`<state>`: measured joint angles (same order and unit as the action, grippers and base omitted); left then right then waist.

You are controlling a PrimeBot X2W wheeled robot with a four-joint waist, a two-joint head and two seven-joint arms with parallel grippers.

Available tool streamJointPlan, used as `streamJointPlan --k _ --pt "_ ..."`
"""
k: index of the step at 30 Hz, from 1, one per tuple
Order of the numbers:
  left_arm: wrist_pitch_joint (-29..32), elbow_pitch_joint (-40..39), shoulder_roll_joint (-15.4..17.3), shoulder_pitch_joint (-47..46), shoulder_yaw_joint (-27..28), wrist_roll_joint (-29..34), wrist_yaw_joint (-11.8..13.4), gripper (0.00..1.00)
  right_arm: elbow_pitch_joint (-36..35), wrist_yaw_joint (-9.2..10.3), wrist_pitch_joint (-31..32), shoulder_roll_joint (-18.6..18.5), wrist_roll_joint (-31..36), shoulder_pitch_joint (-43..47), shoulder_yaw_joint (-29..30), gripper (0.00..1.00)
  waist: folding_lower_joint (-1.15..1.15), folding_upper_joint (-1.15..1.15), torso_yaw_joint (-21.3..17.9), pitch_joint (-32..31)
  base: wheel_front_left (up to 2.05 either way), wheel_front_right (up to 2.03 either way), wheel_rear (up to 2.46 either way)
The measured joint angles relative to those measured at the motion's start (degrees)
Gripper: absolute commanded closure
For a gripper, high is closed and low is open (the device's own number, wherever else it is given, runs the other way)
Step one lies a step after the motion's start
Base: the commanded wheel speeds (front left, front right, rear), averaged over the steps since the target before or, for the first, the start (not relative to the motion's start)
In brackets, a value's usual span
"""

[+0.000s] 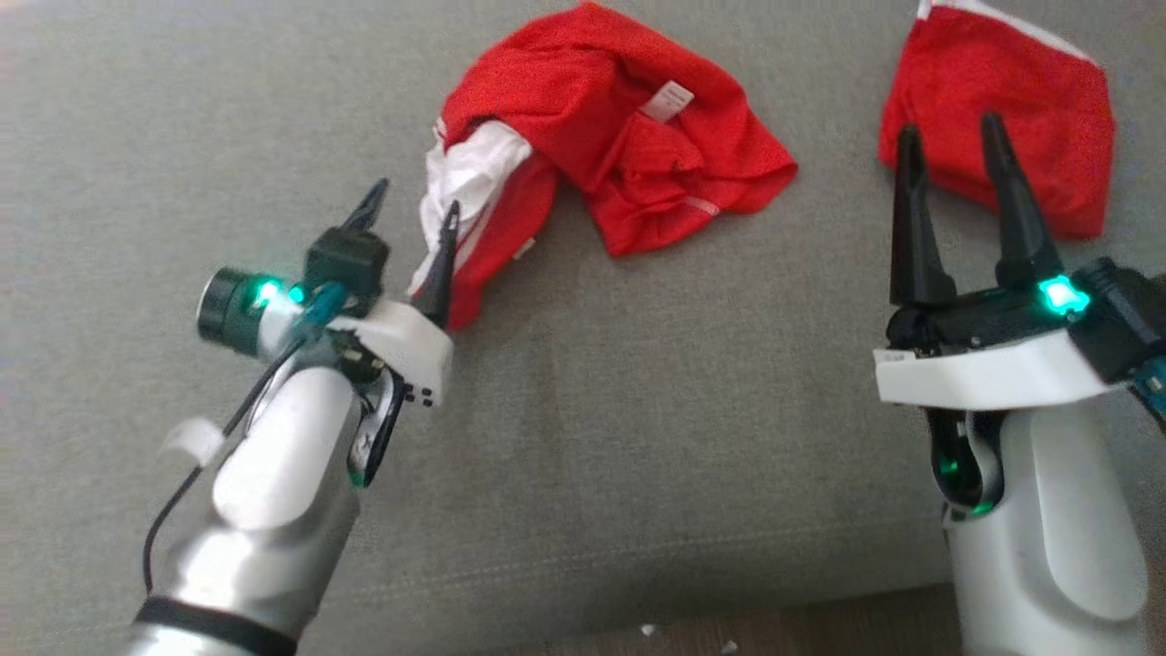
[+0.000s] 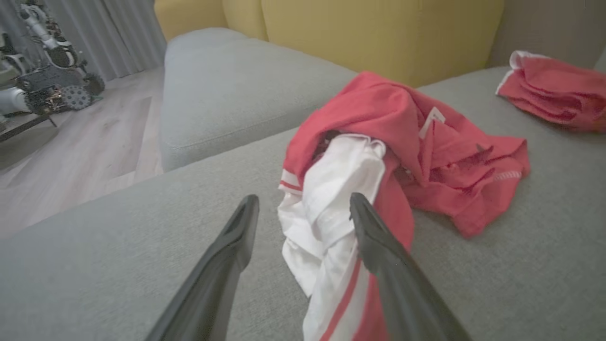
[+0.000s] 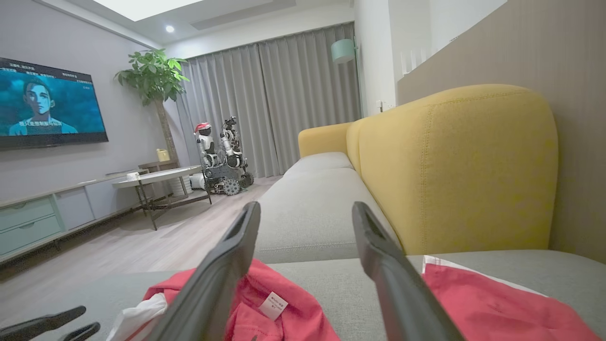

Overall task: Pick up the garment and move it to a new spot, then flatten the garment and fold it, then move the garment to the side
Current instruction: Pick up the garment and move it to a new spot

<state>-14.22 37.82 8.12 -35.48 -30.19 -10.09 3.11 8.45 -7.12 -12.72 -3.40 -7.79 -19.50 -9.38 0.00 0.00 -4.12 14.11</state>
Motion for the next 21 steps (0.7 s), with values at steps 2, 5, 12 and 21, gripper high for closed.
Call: streamJointPlan --k 2,5,12,21 --pt "0.0 -2.8 0.1 2.1 1.8 -1.4 0.8 0.00 0.1 0.00 0.1 0.0 0.1 0.8 0.1 0.00 0.00 0.00 0.7 -1.2 0.00 0.00 0.00" --pt "-0.1 -11.3 0.5 7.2 6.1 -3.6 2.1 0.00 0.3 0.00 0.5 0.0 0.5 3.0 0.5 0.00 0.00 0.00 2.4 -3.5 0.00 0.00 0.00" --pt "-0.1 -26.3 -0.4 18.3 14.9 -6.1 2.7 0.00 0.6 0.00 0.5 0.1 2.6 6.9 1.8 0.00 0.00 0.00 5.6 -6.8 0.00 0.00 0.00" --pt "-0.1 -36.6 -4.7 32.0 20.6 -3.4 -1.2 0.00 1.7 0.00 0.4 0.3 2.5 12.4 3.2 0.00 0.00 0.00 7.8 -10.6 0.00 0.00 0.00"
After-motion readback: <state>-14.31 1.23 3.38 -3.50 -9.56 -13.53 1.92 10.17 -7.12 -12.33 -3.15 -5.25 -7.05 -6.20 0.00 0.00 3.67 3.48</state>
